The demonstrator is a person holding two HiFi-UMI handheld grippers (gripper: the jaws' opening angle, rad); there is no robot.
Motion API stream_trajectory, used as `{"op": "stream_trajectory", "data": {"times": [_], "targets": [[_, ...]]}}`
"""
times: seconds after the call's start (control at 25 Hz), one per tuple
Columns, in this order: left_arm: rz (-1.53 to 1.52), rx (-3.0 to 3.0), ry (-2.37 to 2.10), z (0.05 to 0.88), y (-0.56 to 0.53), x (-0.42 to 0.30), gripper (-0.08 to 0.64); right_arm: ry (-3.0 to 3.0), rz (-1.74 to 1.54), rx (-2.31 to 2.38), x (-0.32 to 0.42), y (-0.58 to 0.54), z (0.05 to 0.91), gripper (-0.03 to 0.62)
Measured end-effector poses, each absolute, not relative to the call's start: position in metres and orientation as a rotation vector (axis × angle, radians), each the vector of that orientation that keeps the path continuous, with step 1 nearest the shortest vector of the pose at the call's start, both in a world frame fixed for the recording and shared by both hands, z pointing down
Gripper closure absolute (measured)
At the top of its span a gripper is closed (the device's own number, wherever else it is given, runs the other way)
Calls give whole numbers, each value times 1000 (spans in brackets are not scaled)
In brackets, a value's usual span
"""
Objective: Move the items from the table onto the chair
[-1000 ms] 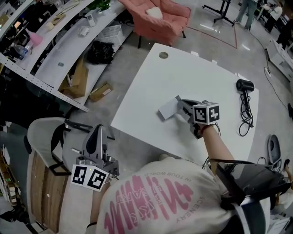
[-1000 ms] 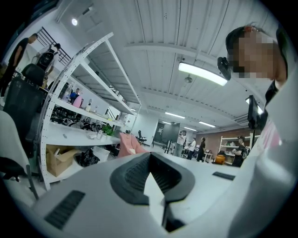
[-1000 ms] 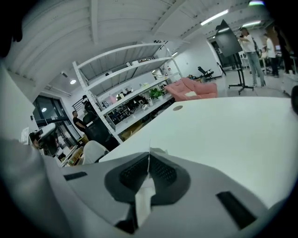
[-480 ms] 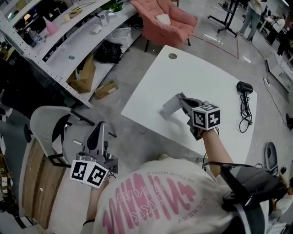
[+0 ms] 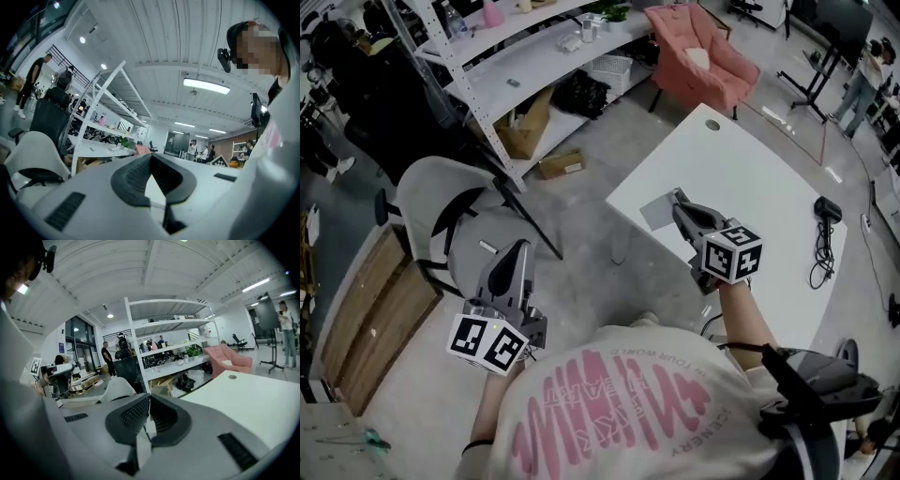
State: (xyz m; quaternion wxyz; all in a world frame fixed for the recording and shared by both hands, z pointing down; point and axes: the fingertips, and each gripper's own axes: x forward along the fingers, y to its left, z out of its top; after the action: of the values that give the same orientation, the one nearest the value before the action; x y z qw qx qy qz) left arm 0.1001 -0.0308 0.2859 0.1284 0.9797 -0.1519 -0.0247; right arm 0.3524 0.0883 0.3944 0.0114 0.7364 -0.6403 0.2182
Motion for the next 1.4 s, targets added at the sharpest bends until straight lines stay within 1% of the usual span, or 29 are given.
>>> {"op": "stream_trajectory", "data": {"times": [0.48,0.84,0.96,1.16,1.4], "targets": [[-124,2748,-905,294,-55,-85,551,-2386,669,1893,174,-21,387,577],[-157,2568,-1258,309,-63,-206,551,-2534,653,1559,61,-102,390,577],[-175,2518,-1314,316,-64,-232,551,-2569,643,1473,29,-121,392,577],[-177,2453,-1378,331,-72,-257,551,-2579,634,1368,-12,-150,400,577],[-144,2392,-1439,344,-88,-275,551,-2576,693,1279,-35,-178,422,577]]}}
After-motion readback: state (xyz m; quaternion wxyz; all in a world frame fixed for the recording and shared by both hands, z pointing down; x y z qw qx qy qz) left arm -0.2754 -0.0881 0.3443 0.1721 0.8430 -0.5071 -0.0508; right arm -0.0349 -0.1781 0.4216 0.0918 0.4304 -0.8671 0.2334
